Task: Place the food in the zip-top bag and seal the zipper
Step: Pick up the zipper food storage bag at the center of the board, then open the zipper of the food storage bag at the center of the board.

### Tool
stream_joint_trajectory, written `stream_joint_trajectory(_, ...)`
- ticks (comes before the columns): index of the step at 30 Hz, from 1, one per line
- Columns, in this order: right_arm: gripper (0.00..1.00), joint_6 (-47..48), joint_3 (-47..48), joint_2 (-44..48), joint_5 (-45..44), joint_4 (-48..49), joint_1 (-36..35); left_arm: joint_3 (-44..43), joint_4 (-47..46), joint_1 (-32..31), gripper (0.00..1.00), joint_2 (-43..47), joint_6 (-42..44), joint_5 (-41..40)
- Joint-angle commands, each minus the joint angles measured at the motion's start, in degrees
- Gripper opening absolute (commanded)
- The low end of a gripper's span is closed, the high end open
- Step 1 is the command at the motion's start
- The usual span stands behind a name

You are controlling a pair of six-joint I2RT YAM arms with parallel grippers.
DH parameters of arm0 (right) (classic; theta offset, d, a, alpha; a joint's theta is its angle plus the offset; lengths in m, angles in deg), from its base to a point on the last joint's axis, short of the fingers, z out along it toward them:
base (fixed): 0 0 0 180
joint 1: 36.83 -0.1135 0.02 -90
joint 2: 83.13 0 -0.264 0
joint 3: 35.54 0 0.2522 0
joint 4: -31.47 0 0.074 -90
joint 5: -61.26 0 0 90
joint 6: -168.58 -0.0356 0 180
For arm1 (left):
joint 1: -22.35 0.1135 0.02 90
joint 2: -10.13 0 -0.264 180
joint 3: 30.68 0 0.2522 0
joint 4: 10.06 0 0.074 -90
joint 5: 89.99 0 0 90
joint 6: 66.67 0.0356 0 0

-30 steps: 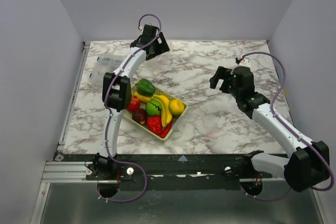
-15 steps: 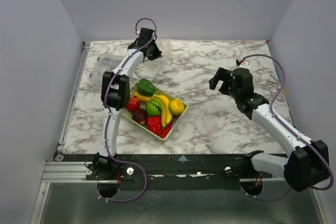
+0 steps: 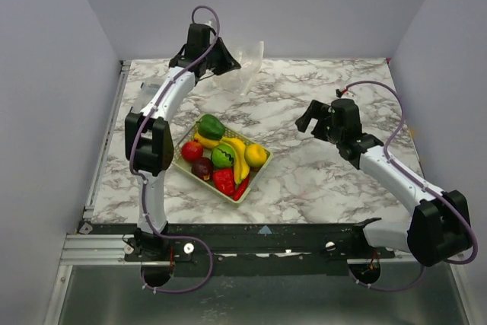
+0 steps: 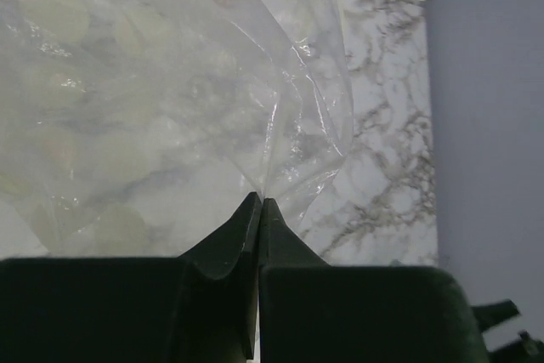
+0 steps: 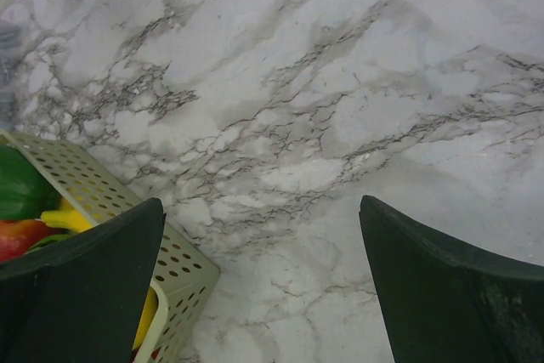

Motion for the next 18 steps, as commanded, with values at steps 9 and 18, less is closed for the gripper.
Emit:
stream_joint_trajectory(9,1.0,-22.7,-0.9,0.4,13.6,9.5,0.1,29.5,-17.3,-2.7,0.0,24.0,-16.2,27.3)
stream_joint_trajectory(18,1.0,-21.8,-10.9,11.9,22.7,14.1,0.0,46.7,-25.7,-7.8,0.0,35.8,-18.8,29.9)
